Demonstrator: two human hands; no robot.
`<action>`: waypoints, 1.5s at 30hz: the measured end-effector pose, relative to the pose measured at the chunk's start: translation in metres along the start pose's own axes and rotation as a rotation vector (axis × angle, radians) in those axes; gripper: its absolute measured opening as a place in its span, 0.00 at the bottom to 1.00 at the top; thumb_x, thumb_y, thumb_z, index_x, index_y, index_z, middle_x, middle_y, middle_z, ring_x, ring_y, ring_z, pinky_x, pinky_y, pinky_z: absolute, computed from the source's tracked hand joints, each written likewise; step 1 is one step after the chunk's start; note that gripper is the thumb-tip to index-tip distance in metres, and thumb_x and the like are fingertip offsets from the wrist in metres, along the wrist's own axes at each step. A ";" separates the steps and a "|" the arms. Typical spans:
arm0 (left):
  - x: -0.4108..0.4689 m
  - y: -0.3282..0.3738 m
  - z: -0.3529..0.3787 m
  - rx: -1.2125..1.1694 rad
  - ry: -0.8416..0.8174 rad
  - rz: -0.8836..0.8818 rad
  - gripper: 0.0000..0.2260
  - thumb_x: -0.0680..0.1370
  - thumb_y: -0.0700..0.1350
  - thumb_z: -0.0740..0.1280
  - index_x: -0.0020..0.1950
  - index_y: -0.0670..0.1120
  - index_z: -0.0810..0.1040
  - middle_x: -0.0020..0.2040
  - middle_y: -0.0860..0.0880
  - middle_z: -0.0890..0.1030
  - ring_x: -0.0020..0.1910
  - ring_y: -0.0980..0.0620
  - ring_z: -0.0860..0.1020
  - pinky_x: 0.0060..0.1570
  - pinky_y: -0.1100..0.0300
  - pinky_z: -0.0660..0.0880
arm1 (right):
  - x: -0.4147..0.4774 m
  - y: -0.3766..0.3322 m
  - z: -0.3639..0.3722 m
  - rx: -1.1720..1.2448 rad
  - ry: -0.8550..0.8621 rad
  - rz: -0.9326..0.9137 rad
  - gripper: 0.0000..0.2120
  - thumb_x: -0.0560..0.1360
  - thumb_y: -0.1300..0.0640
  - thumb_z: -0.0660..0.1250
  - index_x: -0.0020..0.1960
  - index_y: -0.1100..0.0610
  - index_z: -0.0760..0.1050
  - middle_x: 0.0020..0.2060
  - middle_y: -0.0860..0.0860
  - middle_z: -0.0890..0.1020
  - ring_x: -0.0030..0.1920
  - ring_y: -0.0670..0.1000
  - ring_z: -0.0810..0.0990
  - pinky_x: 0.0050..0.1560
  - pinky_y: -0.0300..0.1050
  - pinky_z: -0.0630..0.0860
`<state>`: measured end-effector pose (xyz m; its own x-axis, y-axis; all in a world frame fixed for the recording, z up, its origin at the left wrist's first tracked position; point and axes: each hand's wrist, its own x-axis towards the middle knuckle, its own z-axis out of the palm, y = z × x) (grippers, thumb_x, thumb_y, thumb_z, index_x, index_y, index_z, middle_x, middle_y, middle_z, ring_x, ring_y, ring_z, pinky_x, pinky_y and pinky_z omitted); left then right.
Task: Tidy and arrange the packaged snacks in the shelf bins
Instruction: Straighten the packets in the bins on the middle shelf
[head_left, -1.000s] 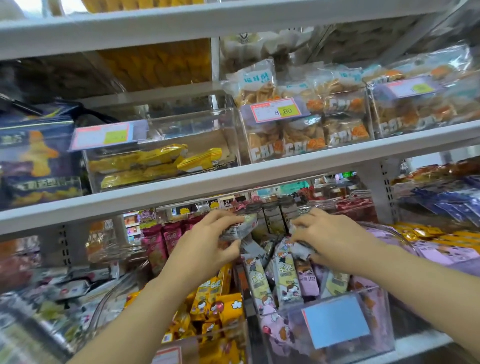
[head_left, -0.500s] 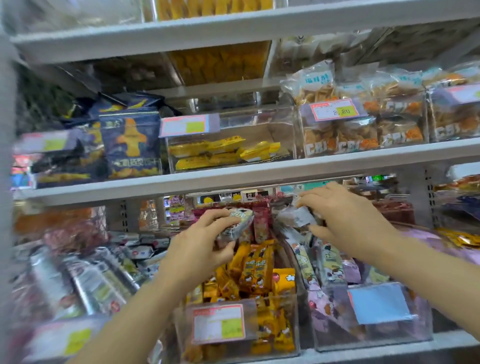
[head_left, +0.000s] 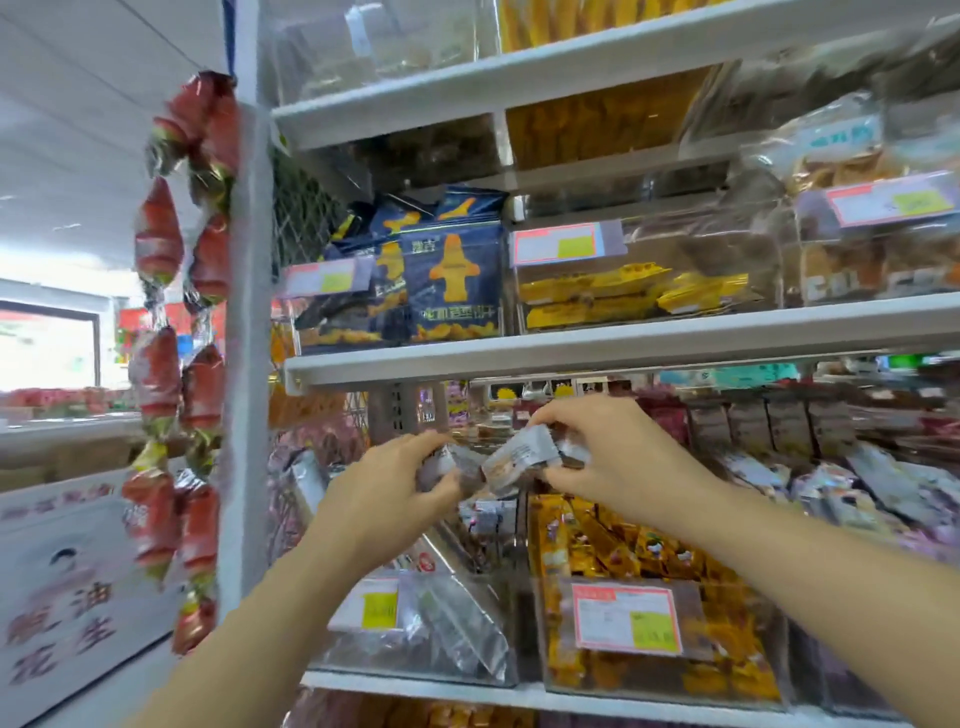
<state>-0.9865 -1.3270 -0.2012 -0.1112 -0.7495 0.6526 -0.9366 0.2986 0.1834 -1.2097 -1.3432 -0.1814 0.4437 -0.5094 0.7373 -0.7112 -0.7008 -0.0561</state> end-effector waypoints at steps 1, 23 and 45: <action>-0.002 -0.003 -0.001 -0.013 -0.014 -0.021 0.20 0.74 0.62 0.57 0.59 0.53 0.75 0.54 0.50 0.80 0.50 0.51 0.78 0.47 0.54 0.75 | 0.004 -0.004 0.003 0.020 -0.016 -0.008 0.21 0.73 0.53 0.70 0.65 0.50 0.74 0.59 0.46 0.78 0.60 0.47 0.74 0.60 0.44 0.72; 0.024 -0.025 0.022 -0.182 -0.060 -0.235 0.20 0.78 0.52 0.65 0.69 0.49 0.70 0.60 0.46 0.76 0.53 0.51 0.79 0.49 0.60 0.74 | 0.050 -0.015 0.027 0.211 -0.210 -0.039 0.16 0.70 0.49 0.74 0.57 0.49 0.79 0.51 0.41 0.81 0.46 0.40 0.78 0.46 0.31 0.73; -0.014 -0.087 0.000 -0.175 -0.113 -0.328 0.26 0.74 0.57 0.69 0.70 0.52 0.68 0.66 0.48 0.74 0.59 0.50 0.75 0.52 0.61 0.70 | 0.083 -0.011 0.066 0.151 -0.557 0.109 0.19 0.73 0.45 0.70 0.61 0.51 0.77 0.55 0.47 0.80 0.52 0.45 0.78 0.52 0.39 0.73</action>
<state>-0.9036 -1.3420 -0.2259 0.1401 -0.8793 0.4552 -0.8586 0.1211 0.4982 -1.1295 -1.4103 -0.1641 0.6210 -0.7396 0.2594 -0.7013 -0.6722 -0.2375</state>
